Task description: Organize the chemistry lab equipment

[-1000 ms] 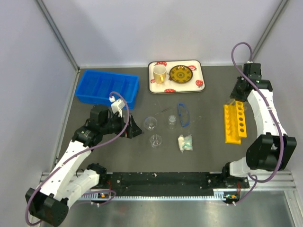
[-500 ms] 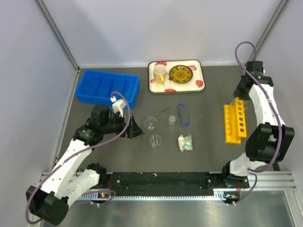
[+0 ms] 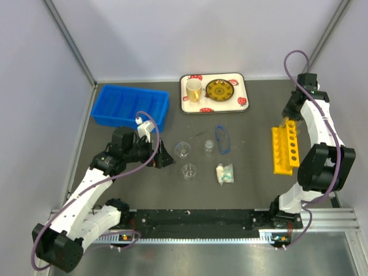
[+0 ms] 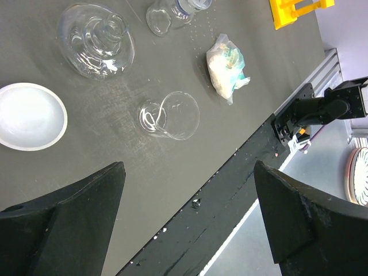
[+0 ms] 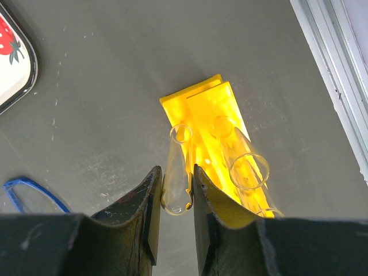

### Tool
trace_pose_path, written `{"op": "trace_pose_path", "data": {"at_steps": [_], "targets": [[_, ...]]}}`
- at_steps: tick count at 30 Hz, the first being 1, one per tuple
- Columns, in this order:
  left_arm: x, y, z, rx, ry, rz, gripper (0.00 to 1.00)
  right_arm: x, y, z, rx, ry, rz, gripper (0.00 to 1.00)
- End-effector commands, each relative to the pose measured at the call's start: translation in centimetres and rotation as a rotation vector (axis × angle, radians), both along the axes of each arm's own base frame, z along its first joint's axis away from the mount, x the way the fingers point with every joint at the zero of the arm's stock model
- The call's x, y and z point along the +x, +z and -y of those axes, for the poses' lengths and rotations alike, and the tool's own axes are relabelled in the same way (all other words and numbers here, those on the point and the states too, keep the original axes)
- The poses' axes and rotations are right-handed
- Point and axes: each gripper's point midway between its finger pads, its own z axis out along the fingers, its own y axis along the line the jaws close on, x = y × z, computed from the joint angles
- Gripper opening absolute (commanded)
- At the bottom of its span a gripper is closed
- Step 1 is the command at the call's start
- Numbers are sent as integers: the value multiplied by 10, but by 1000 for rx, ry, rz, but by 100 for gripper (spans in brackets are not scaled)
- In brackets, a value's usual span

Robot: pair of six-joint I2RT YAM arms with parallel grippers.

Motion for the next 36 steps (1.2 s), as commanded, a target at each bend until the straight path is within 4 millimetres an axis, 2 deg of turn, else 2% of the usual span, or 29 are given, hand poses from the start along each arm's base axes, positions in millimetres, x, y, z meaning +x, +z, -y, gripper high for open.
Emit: {"op": "trace_pose_path", "data": {"at_steps": [1,11,36], "targets": [[6,7,5,-13,-24,60,99,18,12,6,7,-16,64,9],[6,6,4,-11,-23,58,99,15,-19,-1,51,-15,5,9],[4,3,4,-9,-24,58,99,6,-49,-2,57,-21,-55,20]]}}
